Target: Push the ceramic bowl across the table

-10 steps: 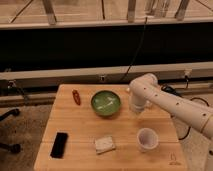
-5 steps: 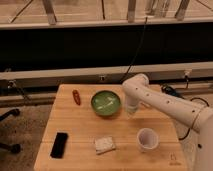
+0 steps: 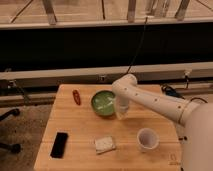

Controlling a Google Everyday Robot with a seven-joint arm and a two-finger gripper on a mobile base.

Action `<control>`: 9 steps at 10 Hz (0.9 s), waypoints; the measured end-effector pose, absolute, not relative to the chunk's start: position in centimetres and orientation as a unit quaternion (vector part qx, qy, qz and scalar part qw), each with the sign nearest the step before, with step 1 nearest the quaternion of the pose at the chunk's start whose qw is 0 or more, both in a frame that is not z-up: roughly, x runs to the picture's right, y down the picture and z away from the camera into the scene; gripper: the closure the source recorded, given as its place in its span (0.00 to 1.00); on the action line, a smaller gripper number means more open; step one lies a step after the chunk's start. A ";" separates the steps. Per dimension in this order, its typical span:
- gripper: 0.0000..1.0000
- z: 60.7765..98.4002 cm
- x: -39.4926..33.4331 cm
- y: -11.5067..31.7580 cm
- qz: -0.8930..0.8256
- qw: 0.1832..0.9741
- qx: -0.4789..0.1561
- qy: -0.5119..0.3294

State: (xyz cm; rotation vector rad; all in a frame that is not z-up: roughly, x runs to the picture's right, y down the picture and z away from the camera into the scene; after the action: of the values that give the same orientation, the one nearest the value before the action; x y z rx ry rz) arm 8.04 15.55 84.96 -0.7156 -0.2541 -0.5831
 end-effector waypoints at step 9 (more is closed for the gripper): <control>0.96 87.5 5.7 15.2 -0.297 0.880 -0.349 -0.126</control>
State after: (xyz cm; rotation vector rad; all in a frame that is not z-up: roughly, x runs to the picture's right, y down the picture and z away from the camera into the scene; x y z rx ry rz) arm 5.71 15.20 87.46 -0.7271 -0.2628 -0.6185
